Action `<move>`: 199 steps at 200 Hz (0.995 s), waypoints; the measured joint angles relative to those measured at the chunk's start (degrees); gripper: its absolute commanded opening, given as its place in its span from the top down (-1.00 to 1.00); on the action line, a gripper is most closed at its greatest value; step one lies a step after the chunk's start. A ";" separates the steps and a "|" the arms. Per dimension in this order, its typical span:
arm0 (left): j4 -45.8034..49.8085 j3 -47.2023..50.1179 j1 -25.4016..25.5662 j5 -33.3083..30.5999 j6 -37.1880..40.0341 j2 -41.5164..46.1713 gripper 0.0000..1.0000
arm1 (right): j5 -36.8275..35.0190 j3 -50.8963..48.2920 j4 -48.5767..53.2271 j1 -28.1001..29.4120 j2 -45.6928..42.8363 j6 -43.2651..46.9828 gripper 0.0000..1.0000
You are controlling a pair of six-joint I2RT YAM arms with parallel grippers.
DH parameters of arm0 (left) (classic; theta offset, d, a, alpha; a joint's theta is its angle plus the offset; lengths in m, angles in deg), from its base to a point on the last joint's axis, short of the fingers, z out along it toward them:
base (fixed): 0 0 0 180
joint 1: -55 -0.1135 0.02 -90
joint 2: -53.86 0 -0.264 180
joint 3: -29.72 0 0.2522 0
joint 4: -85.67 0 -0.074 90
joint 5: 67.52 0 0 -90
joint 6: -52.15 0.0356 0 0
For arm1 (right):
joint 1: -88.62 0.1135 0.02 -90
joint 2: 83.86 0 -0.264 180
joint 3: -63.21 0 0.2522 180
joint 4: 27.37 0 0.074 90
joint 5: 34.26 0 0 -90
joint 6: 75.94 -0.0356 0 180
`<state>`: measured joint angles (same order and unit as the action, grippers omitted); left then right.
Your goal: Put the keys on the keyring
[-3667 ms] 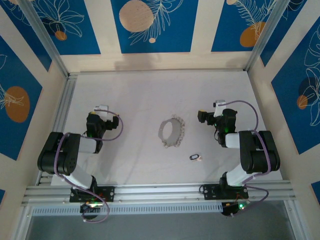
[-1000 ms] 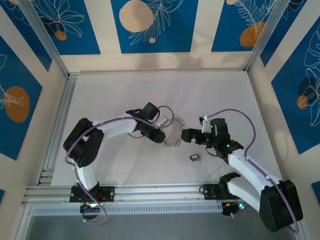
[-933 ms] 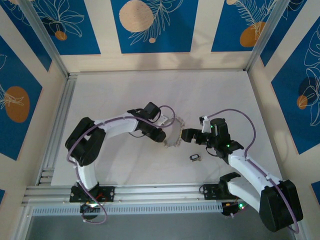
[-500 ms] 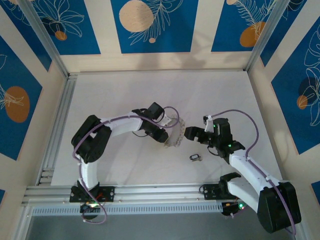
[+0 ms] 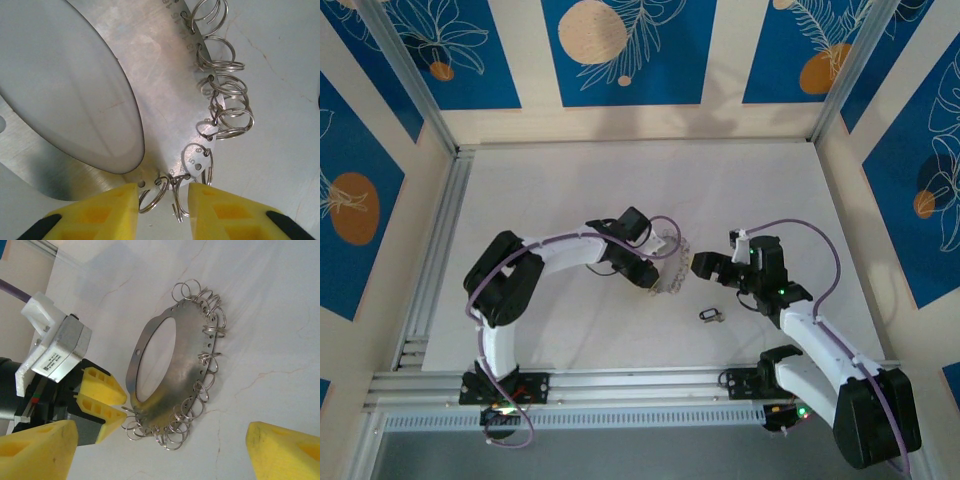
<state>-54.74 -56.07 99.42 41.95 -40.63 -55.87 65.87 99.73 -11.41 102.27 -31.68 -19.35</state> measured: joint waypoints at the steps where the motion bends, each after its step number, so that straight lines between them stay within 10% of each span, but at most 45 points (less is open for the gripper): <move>1: 0.02 0.00 0.02 0.00 0.00 0.00 0.37 | 0.00 0.00 0.00 -0.02 0.00 0.00 -0.74; 84: -0.13 0.74 0.11 -0.37 0.17 -0.76 0.52 | 0.61 0.00 0.33 -0.83 0.00 0.59 -0.71; 131: -2.64 3.23 0.04 2.47 -2.05 -0.39 0.10 | 0.85 0.00 0.22 -0.83 0.00 0.59 -0.71; 199: -7.67 8.35 -2.58 6.80 -6.54 3.17 0.30 | 0.83 -0.02 -0.09 -0.17 0.00 0.92 -0.71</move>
<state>-62.41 -47.72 96.84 48.75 -47.17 -52.71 66.71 99.71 -11.50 102.09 -31.68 -18.43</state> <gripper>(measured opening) 0.364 0.856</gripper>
